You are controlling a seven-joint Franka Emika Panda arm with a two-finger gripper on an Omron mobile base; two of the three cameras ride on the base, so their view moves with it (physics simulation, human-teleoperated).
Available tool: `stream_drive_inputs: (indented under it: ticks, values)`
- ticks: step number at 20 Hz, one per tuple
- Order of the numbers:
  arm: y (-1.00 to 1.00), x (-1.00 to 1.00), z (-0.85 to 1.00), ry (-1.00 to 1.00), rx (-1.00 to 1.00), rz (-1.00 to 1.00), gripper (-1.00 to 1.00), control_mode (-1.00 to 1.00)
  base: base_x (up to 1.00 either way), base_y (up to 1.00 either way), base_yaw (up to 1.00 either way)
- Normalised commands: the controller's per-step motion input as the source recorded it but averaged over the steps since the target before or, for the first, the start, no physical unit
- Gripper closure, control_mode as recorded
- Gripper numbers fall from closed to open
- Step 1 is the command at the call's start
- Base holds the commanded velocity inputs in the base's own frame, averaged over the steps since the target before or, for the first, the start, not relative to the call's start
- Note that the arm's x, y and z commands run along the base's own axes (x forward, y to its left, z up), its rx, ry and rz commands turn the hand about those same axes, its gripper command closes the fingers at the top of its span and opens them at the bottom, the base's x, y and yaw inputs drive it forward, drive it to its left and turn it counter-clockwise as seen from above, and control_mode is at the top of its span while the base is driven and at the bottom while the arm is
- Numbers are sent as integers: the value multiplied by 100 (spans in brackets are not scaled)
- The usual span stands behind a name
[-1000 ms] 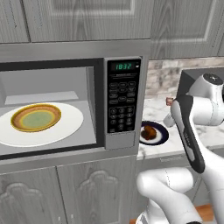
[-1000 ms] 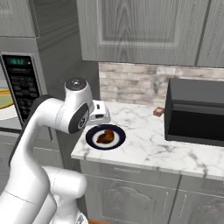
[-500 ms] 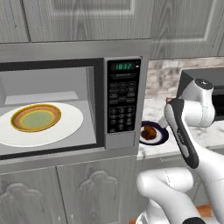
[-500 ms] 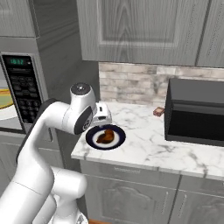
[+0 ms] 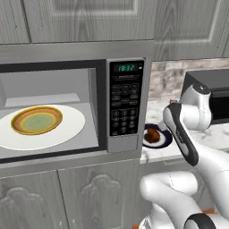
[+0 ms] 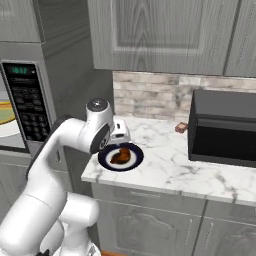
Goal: Pick the chicken drumstick from the counter and place it in the microwave. Then turn on the microwave.
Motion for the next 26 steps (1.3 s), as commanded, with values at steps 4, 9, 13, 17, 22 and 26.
stream_drive_inputs:
  ticks: [4, 9, 13, 17, 22, 26]
  values:
    - [-9, 33, -13, 0, 0, 0, -100, -100, 0, 0, 0]
    - [-10, 37, -12, 0, 0, 0, -100, -100, 0, 0, 0]
    - [-8, 36, -16, 0, 0, 0, -100, -100, 0, 0, 0]
    - [-4, 39, -14, 0, 0, 0, -100, -100, 0, 0, 0]
    - [0, 34, -14, 0, 0, 0, -100, -100, 0, 0, 0]
    - [0, 29, -20, 0, 0, 0, -100, -100, 0, 0, 0]
